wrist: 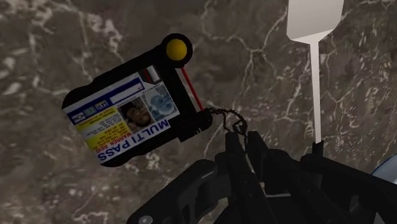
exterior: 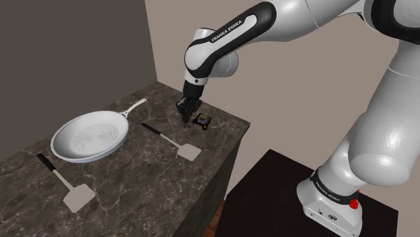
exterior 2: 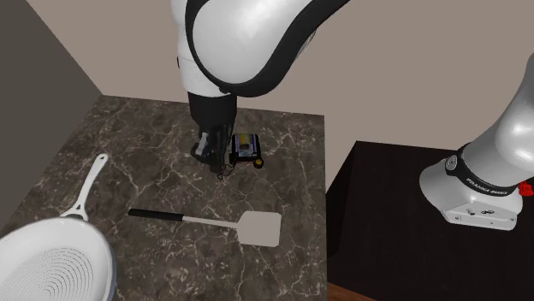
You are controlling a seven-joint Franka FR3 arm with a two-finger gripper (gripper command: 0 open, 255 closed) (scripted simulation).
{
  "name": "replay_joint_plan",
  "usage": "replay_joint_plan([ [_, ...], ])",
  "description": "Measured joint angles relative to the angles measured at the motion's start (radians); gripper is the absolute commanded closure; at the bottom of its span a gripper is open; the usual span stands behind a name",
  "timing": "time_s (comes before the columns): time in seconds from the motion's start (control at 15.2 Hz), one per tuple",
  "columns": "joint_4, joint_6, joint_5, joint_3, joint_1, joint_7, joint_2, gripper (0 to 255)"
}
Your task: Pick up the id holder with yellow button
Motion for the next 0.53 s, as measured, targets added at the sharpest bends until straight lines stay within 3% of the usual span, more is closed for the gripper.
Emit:
replay_joint_plan([
  [0.53, 0.017, -0.047, -0.012, -0.003, -0.001, 0.02, -0.03, 255],
])
